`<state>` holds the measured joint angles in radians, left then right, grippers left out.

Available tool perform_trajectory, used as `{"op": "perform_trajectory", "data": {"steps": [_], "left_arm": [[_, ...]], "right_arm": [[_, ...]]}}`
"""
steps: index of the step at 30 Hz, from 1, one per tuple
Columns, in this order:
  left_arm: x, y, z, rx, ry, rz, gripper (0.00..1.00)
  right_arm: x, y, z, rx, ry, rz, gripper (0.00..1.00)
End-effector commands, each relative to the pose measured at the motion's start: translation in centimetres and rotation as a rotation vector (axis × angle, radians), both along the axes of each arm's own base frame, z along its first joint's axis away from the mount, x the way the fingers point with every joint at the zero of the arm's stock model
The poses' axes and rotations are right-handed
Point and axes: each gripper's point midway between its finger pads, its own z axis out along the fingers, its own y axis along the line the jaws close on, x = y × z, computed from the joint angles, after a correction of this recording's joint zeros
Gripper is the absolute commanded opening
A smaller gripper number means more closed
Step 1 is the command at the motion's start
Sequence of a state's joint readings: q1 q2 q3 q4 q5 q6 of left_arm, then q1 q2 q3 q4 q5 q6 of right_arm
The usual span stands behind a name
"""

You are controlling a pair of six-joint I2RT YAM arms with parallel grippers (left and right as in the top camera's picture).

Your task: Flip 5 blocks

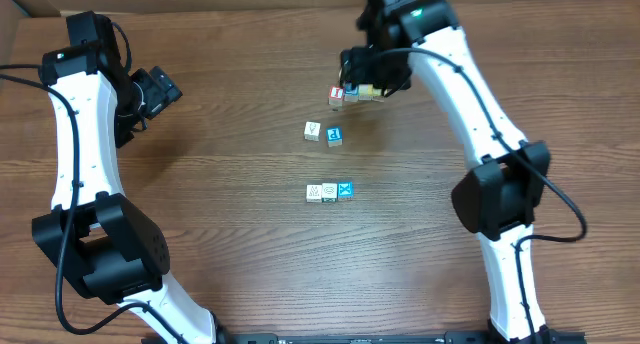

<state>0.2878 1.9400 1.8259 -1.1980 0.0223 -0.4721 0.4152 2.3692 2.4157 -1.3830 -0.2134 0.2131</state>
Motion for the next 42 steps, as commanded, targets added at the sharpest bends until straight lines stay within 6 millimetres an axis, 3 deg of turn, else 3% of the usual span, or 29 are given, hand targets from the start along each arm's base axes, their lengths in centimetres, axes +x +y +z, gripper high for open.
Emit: {"op": "perform_trajectory", "data": {"steps": [1, 7, 14, 17, 19, 22, 25, 30, 42], "left_arm": [[0.3, -0.2, 0.9, 0.012, -0.024, -0.01, 1.0], [0.3, -0.2, 0.9, 0.012, -0.024, -0.01, 1.0], [0.3, -0.2, 0.9, 0.012, -0.024, -0.01, 1.0], [0.3, -0.2, 0.9, 0.012, -0.024, -0.01, 1.0], [0.3, -0.2, 0.9, 0.012, -0.024, -0.01, 1.0], [0.3, -0.2, 0.9, 0.012, -0.024, -0.01, 1.0], [0.3, -0.2, 0.9, 0.012, -0.024, -0.01, 1.0], [0.3, -0.2, 0.9, 0.012, -0.024, -0.01, 1.0], [0.3, -0.2, 0.9, 0.012, -0.024, -0.011, 1.0]], "right_arm": [[-1.5, 1.1, -2.2, -0.039, 0.046, 0.036, 0.77], [-3.1, 1.9, -6.2, -0.104, 0.086, 0.071, 0.76], [-3.5, 3.3, -10.1, -0.097, 0.069, 0.098, 0.72], [-3.6, 3.7, -11.1, -0.092, 0.06, 0.105, 0.61], [-3.6, 3.8, -11.3, -0.092, 0.059, 0.106, 0.52], [-3.6, 3.8, -11.3, -0.092, 0.059, 0.107, 0.49], [-3.7, 3.7, -11.3, -0.093, 0.061, 0.107, 0.5], [-4.2, 4.4, -11.2, -0.061, 0.079, 0.12, 0.61], [-4.8, 5.2, -11.1, -0.055, 0.085, 0.133, 0.58]]}}
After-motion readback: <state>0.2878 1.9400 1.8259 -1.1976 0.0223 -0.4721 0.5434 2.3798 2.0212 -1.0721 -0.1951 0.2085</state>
